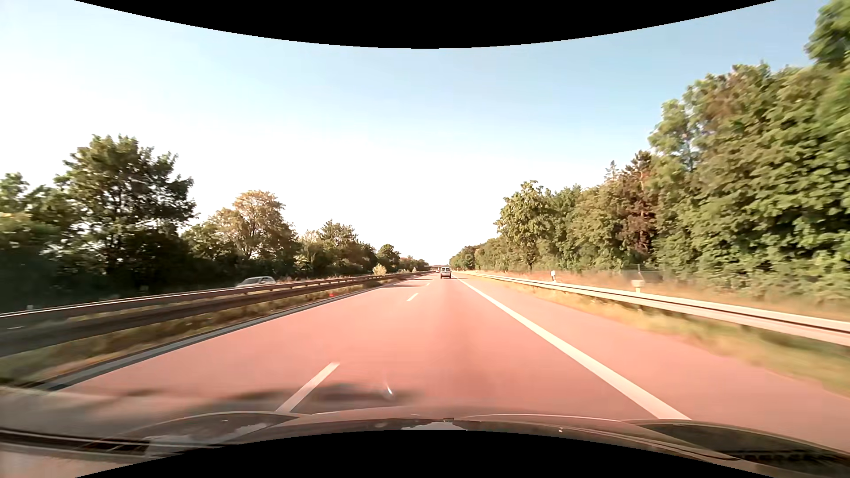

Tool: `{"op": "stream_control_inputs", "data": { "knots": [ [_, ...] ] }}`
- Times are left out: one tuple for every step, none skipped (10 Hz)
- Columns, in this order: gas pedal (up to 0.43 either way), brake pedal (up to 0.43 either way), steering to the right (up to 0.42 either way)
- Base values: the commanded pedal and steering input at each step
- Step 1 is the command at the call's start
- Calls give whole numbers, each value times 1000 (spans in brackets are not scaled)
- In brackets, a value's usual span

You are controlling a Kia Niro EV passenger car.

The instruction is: Follow the waypoints while adhering to traffic rules and regulations

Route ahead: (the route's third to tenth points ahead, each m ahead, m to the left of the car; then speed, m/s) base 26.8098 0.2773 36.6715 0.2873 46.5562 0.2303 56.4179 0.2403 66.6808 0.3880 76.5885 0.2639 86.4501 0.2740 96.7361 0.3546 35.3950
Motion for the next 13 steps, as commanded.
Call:
{"op": "stream_control_inputs", "data": {
  "knots": [
    [260,6,-3],
    [248,6,-3],
    [240,6,-3],
    [220,6,-3],
    [209,6,-3],
    [177,6,-3],
    [157,6,-2],
    [157,6,-2],
    [157,6,-1],
    [157,6,-1],
    [157,6,-1],
    [157,6,-1],
    [157,6,-1]
  ]
}}
